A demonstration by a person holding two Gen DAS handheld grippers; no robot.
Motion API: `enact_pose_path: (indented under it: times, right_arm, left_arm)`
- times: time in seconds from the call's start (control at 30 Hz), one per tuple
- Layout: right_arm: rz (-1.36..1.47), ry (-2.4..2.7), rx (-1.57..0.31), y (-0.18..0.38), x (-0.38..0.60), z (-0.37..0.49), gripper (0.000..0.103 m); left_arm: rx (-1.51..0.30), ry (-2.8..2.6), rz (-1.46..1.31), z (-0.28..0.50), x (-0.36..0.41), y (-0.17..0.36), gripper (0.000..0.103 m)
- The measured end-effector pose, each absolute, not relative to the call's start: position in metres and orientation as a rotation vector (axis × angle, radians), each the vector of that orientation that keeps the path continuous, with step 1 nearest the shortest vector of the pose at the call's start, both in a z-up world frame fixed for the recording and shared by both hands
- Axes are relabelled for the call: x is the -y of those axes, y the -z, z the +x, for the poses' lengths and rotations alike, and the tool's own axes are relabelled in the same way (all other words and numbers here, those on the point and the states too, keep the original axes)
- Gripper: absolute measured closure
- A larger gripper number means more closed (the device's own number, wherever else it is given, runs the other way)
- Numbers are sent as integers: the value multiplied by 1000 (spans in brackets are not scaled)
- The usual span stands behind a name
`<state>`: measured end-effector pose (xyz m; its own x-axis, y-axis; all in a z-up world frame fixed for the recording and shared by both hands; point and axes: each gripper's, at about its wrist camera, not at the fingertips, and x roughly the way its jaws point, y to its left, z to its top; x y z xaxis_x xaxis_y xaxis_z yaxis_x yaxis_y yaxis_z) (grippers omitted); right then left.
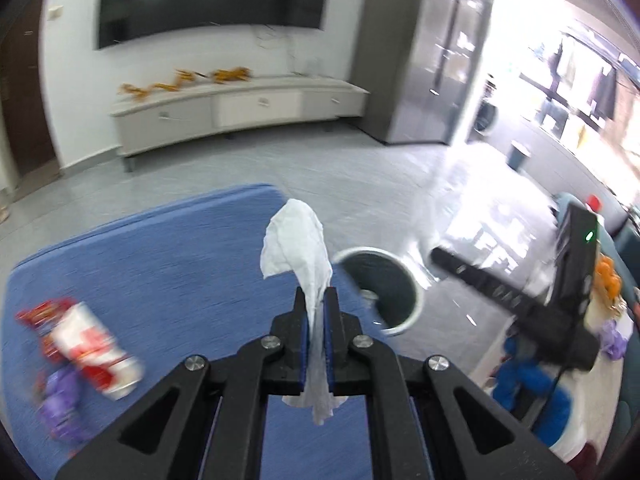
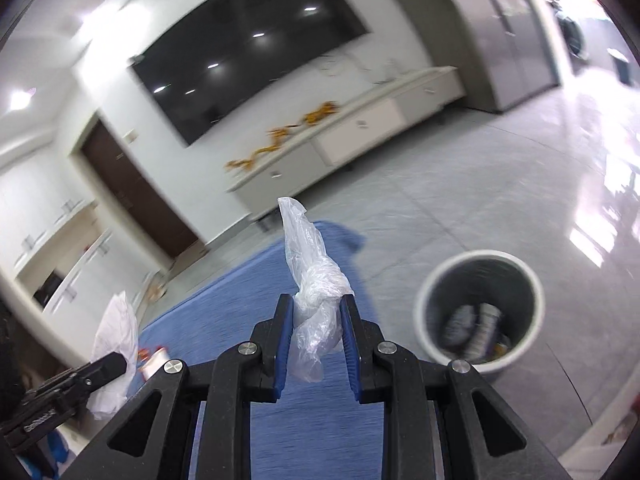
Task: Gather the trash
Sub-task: 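Carry the tissue and plastic bag over the bin and open both tools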
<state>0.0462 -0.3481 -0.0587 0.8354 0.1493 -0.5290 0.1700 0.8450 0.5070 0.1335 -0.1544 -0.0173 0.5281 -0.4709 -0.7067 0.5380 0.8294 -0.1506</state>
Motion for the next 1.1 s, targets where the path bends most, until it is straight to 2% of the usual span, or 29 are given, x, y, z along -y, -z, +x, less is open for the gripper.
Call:
enact_pose_path:
  times: [0.23,0.43,0.63,0.83,0.87,0.9,1.0,1.1]
  right_arm:
    - [731,213,-677,117,429,59,81]
    - [828,293,-780,173,477,89,81]
    - [911,340,-860,224,510,114,80]
    - [940,366,-894,250,527,125,77]
    - [945,369,-893,252,527,127,73]
    - [948,373,-893,253,529,127,66]
    - [947,380,-887,251,530,128,60]
    - [938,381,-884,247,526,128,60]
  left_arm:
    - [-965,709,139,188,270,53,97]
    - [-1112,752,186,239,345,108,97]
    - [-1217,751,184,273,376,155,95]
    - [-1294,746,140,291,392,184,93]
    - [-1305,745,126,292,394,186,92]
    - [-1310,742,119,294,394,188,89]
    - [-1300,733,107,297,397,191,64]
    - [-1283,726,79,300,394,186,61]
